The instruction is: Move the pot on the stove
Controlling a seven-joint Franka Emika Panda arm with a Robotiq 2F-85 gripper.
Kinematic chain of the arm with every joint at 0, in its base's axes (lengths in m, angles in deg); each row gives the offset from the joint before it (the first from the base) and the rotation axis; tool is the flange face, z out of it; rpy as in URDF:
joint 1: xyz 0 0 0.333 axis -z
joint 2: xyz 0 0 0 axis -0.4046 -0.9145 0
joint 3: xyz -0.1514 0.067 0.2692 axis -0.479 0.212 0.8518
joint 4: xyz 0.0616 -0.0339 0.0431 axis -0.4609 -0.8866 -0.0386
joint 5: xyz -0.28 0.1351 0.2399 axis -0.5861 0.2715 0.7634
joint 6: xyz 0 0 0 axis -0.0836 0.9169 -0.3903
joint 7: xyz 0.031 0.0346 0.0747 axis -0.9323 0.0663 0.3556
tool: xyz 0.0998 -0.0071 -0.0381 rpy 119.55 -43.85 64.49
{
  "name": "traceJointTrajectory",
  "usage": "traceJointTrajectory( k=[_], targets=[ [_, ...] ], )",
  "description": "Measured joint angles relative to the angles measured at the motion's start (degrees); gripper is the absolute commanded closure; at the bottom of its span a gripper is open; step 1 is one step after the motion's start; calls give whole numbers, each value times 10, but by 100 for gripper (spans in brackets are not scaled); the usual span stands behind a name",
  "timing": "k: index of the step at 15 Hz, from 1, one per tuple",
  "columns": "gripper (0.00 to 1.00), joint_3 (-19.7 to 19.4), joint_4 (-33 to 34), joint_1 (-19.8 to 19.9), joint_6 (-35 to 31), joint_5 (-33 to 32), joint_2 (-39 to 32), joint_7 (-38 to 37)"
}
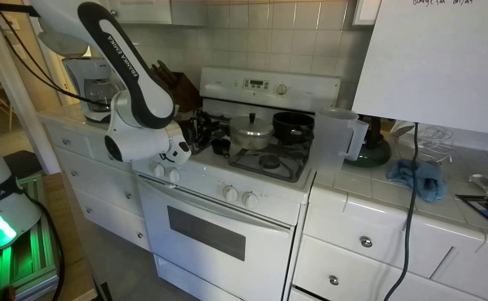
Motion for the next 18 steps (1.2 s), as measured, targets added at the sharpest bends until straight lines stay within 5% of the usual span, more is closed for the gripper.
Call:
traceJointTrajectory(
  k=[7,18],
  targets=[
    [95,57,46,81,-36,0,-20,17],
    [95,246,180,233,-107,0,-135,51]
  ],
)
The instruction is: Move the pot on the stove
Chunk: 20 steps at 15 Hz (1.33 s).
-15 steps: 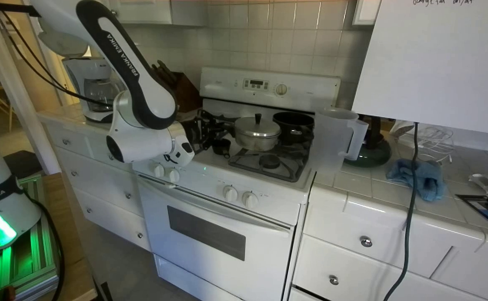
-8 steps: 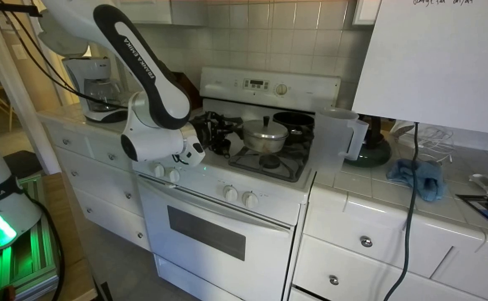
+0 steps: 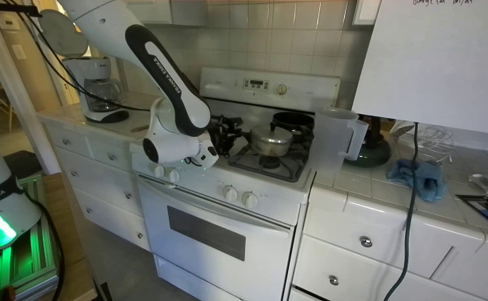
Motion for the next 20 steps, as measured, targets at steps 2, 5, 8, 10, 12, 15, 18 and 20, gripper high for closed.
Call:
traceJointTrajectory(
  k=[2,5,8,10,12,15,18,20],
  targets=[
    [95,37,20,33,-14,0,-22,14],
    [95,93,42,89,-29,0,-50,45],
    [95,155,45,157,-30,0,-75,88],
    [95,197,41,203,-30,0,-92,120],
    [95,239,28,249,-27,0,-106,156],
    [48,295,-2,306,-22,0,-123,204],
    [26,344,-32,348,-21,0,-127,233],
    [11,377,-50,376,-21,0,-124,245]
  ],
)
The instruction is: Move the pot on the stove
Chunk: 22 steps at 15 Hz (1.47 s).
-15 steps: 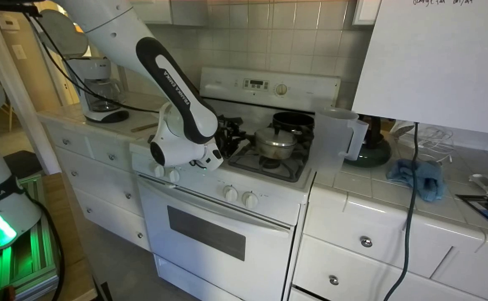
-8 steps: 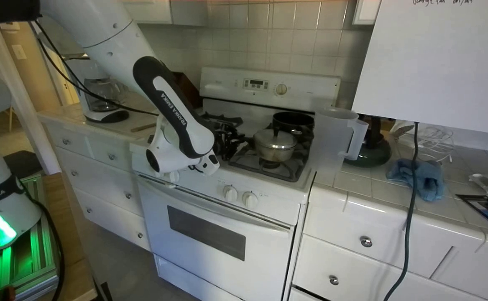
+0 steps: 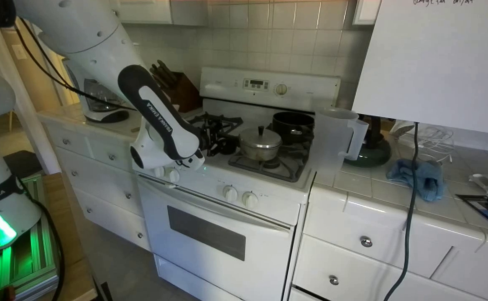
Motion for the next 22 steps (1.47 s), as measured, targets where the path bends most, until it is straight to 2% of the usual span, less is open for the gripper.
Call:
traceJointTrajectory(
  k=[2,7,8,10,19,22],
  targets=[
    [0,33,-15,32,0,0,2,8],
    [0,86,-31,102,-17,0,1,26],
    [25,93,-33,112,-22,0,0,30],
    [34,102,-36,126,-32,0,-2,36],
    [99,109,-35,134,-65,0,-19,48],
    [96,104,-30,124,-84,0,-31,48]
  ],
)
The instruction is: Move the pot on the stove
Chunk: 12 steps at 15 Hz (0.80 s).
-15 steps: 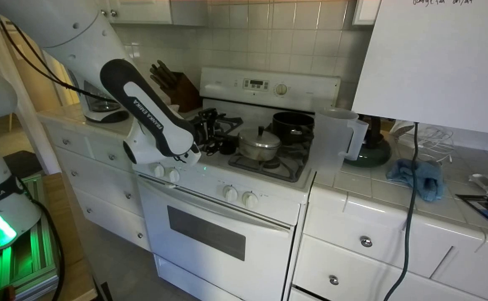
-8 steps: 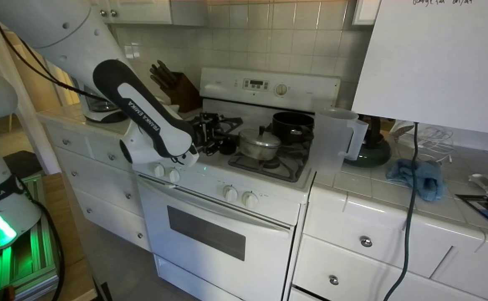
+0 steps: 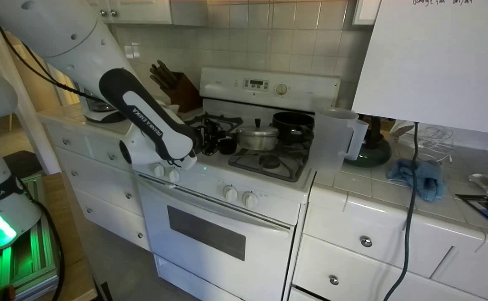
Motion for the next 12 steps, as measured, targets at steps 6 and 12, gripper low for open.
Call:
traceJointTrajectory(
  k=[6,12],
  targets=[
    [95,-24,44,-47,-14,0,-30,0],
    [95,-31,90,-50,11,0,-71,0]
  ],
)
